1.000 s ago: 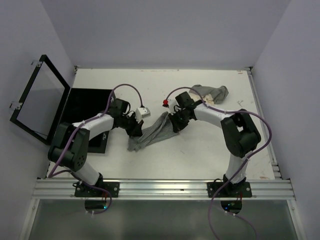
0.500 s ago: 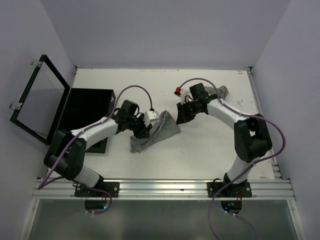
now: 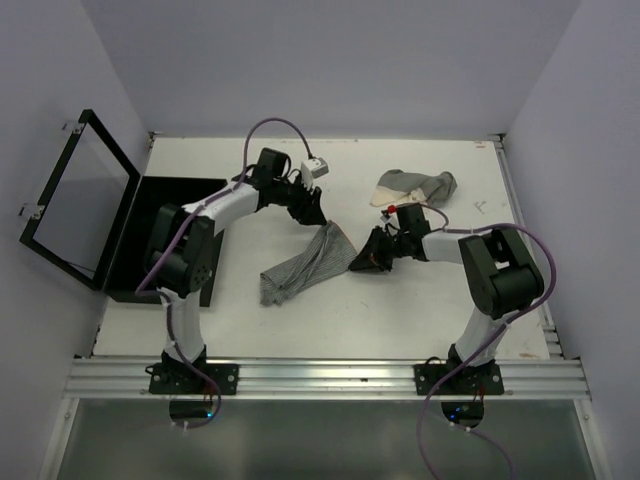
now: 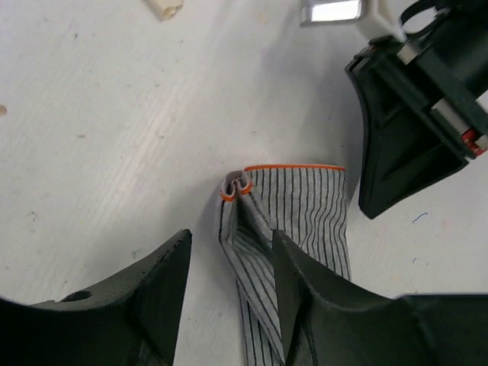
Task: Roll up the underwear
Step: Fold the underwear
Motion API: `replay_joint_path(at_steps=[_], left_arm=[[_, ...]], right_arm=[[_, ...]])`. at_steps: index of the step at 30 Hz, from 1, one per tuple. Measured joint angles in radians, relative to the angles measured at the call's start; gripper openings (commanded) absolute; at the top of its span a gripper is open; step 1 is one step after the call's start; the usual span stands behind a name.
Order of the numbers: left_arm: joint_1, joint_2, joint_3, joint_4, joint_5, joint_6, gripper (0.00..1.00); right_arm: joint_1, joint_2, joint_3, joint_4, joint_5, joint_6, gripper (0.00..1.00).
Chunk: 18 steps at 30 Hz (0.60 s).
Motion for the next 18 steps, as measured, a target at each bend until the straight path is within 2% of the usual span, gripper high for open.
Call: replay_joint_path(at_steps=[5, 12, 18], left_arm=[[0.053, 0.083, 0.007, -0.006, 0.06, -0.1, 0.56], [0.041, 0.085, -0.003, 0.024, 0.14, -0.179, 0.59], [0.032, 0.085, -0.005, 0.029, 0.142, -0.21, 0.57]], right_arm=[[-0.003, -0.001, 0.024, 0.068, -0.002, 0.064, 0.13], [-0.003, 0.002, 0.025, 0.098, 0.004, 0.112, 0.15], [-0.006, 0.075, 0.051, 0.127, 0.03, 0.113, 0.15]])
